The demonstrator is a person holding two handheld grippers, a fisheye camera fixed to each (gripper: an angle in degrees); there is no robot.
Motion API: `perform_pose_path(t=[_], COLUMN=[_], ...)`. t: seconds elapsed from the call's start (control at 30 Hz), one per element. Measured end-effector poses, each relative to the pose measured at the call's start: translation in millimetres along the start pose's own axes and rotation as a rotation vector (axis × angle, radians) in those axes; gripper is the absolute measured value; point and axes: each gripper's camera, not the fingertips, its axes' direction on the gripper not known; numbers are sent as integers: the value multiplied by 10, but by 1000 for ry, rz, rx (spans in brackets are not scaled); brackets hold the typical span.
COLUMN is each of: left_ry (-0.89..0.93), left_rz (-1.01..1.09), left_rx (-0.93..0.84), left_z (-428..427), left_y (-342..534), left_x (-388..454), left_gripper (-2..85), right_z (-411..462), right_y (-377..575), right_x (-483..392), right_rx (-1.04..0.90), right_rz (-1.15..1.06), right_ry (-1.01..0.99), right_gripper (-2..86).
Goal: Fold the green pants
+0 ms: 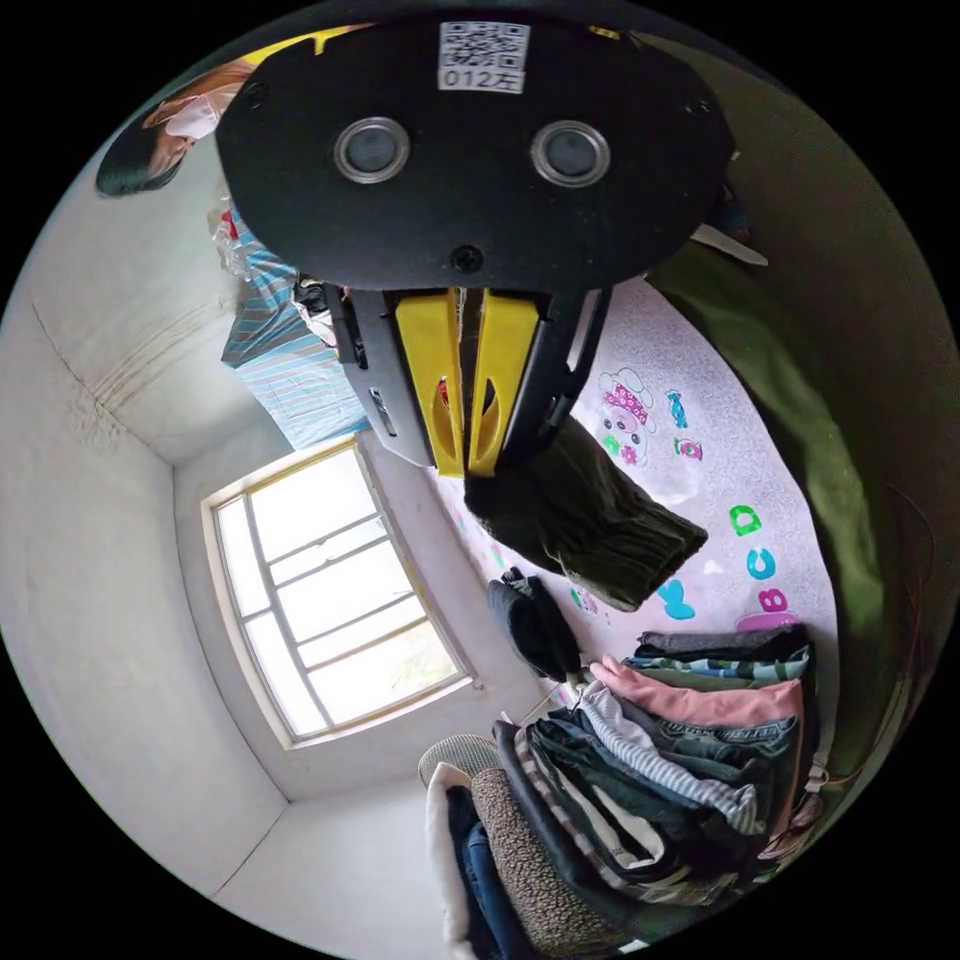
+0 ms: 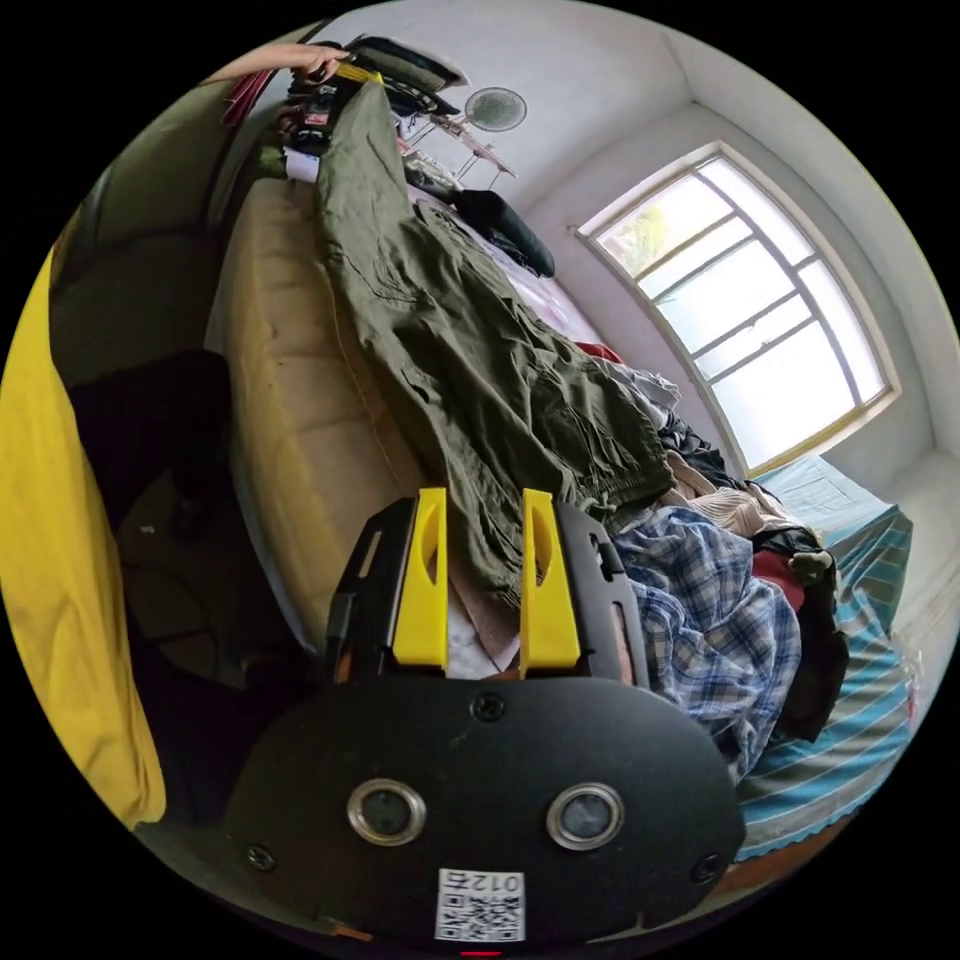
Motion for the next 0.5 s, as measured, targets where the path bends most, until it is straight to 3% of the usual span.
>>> perform_pose_path(t=[0.37, 0.5], left_ry=[3, 12], left_rz=[-51, -63], left_rx=[5, 17], left_z=[67, 90], left_y=[85, 110], left_x=[-31, 2], left_gripper=[3, 4], right_z=[81, 228], right_y=[-4, -133], right_x=[275, 278], right_rx=[-86, -102], right_rz=[40, -107], right_ry=[1, 39], right_gripper=[78, 58])
